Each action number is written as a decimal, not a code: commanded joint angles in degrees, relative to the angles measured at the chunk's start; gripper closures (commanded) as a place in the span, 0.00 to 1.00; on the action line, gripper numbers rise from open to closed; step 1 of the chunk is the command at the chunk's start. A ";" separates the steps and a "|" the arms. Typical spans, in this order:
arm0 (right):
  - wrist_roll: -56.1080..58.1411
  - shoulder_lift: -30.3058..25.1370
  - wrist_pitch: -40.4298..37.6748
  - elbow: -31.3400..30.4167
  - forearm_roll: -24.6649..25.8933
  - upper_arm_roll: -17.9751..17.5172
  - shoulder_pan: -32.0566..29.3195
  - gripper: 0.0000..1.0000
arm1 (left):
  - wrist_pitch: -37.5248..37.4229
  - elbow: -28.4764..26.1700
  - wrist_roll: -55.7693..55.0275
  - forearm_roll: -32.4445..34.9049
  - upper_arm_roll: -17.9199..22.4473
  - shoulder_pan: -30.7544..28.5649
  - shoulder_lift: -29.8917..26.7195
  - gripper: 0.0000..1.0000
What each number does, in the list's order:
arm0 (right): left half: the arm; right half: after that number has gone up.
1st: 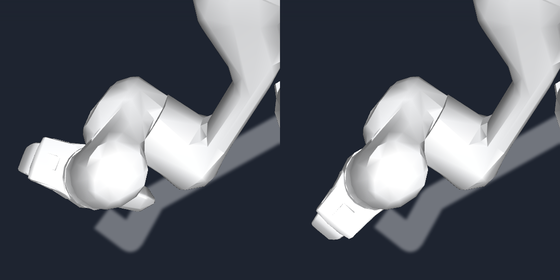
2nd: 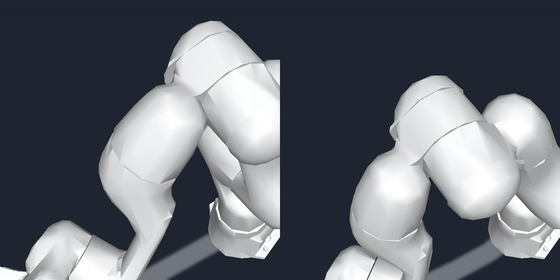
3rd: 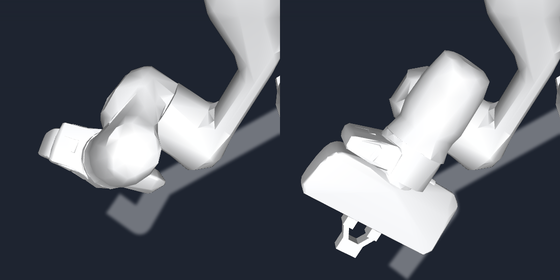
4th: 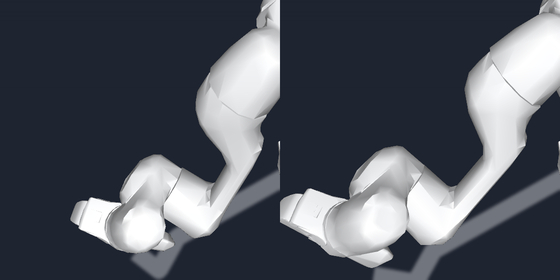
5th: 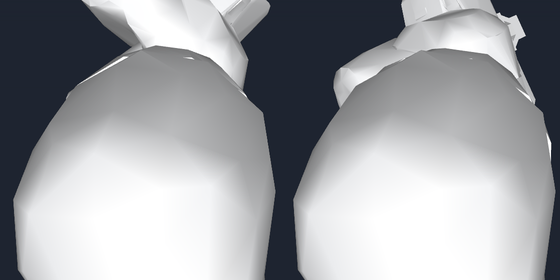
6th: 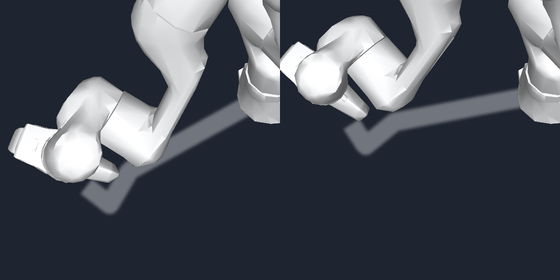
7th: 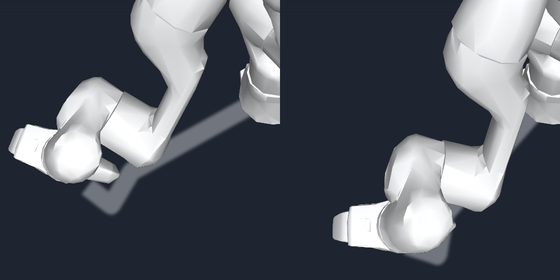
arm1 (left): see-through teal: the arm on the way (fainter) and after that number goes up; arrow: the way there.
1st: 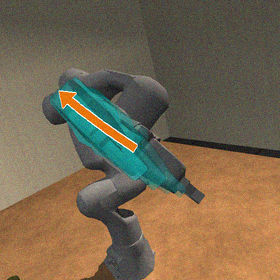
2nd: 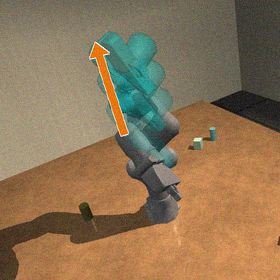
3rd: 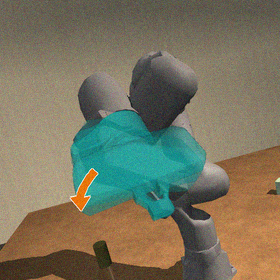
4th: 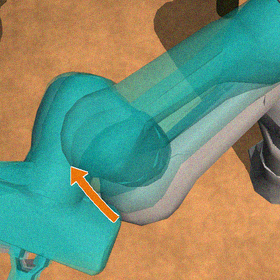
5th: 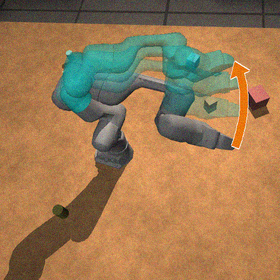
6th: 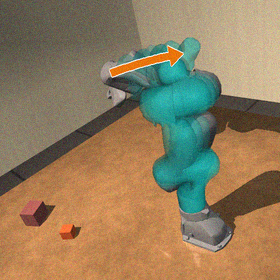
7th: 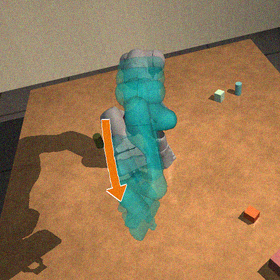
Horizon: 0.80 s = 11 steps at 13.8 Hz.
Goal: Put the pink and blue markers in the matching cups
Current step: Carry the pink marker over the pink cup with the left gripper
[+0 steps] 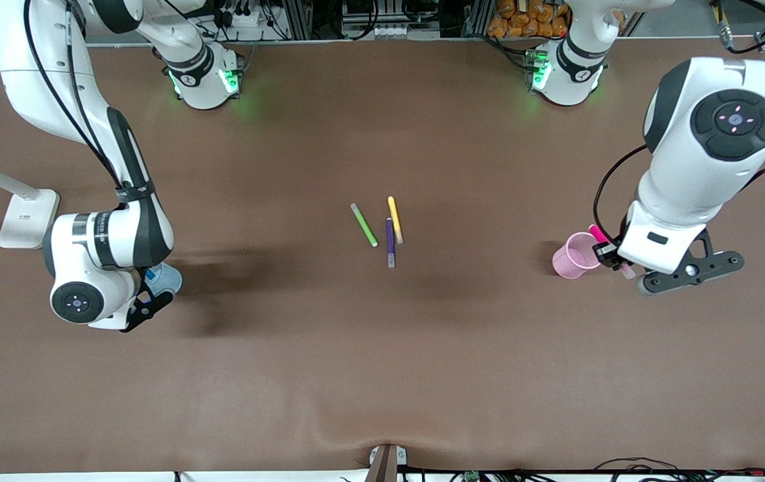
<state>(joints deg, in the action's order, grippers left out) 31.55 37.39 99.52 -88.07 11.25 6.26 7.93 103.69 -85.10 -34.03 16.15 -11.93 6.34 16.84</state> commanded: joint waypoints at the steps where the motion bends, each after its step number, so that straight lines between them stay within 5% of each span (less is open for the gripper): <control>1: -0.35 0.49 -0.21 0.79 -1.15 -0.37 -0.37 0.98 | 2.56 -3.92 -0.33 0.90 -0.20 -0.45 -2.33 1.00; 4: -0.35 0.84 -0.03 0.88 -1.15 -0.37 -0.37 0.79 | 8.62 -8.92 -0.51 0.98 -0.63 -4.05 -4.52 1.00; 8: -0.35 0.84 -0.03 0.88 -1.15 -0.37 -0.46 0.71 | 21.42 -19.63 -1.12 0.28 -0.99 -8.00 -9.97 1.00; 11: -0.35 0.84 -0.21 1.32 -1.15 -0.37 -0.46 0.70 | 20.87 -22.73 -1.92 0.54 -1.25 -8.09 -11.56 1.00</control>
<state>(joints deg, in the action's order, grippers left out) 31.50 37.87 99.74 -87.97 10.91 6.24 7.93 123.87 -102.98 -34.79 16.24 -12.25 -1.07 9.13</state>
